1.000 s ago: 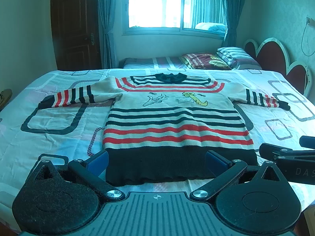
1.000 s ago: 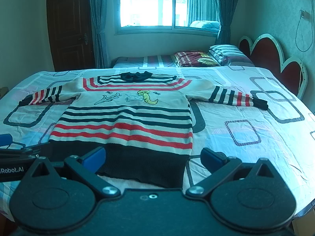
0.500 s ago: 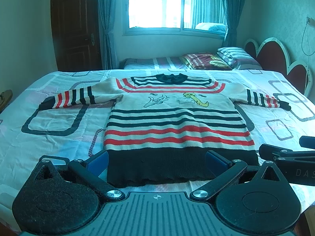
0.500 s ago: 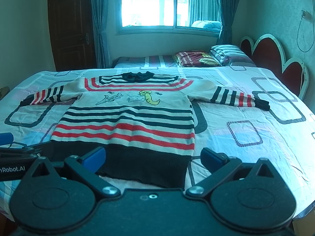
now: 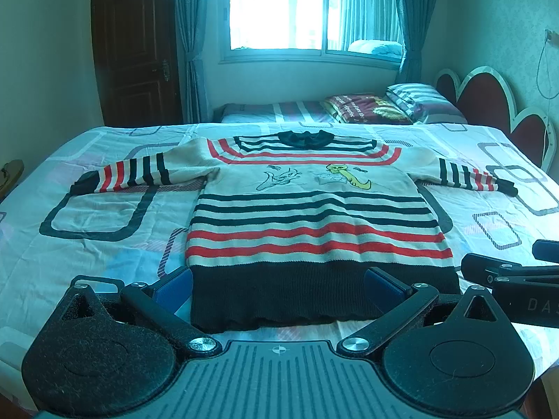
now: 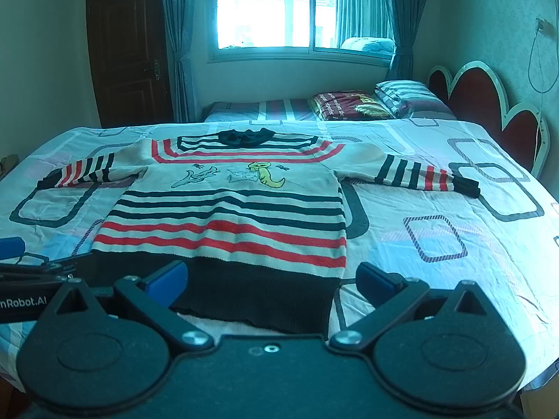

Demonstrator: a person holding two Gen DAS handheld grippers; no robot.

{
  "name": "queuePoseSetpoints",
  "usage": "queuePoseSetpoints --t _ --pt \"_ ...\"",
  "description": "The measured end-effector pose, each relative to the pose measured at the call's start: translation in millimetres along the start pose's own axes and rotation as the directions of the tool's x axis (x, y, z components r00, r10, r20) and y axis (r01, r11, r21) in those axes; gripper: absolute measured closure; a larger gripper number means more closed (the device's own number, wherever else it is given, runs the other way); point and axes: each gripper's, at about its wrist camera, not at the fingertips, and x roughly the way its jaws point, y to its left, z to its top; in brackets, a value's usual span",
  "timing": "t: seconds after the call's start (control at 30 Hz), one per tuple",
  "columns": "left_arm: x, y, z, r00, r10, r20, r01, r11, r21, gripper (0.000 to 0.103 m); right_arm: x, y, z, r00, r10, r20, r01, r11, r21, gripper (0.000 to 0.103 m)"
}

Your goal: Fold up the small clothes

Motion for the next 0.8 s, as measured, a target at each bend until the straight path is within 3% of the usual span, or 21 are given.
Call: queuePoseSetpoints --t 0.8 --pt "0.2 -2.8 -0.4 1.0 0.013 -0.001 -0.013 1.0 0.0 0.0 0.3 -1.6 0.8 1.0 0.001 -0.001 -0.001 1.0 -0.004 0.001"
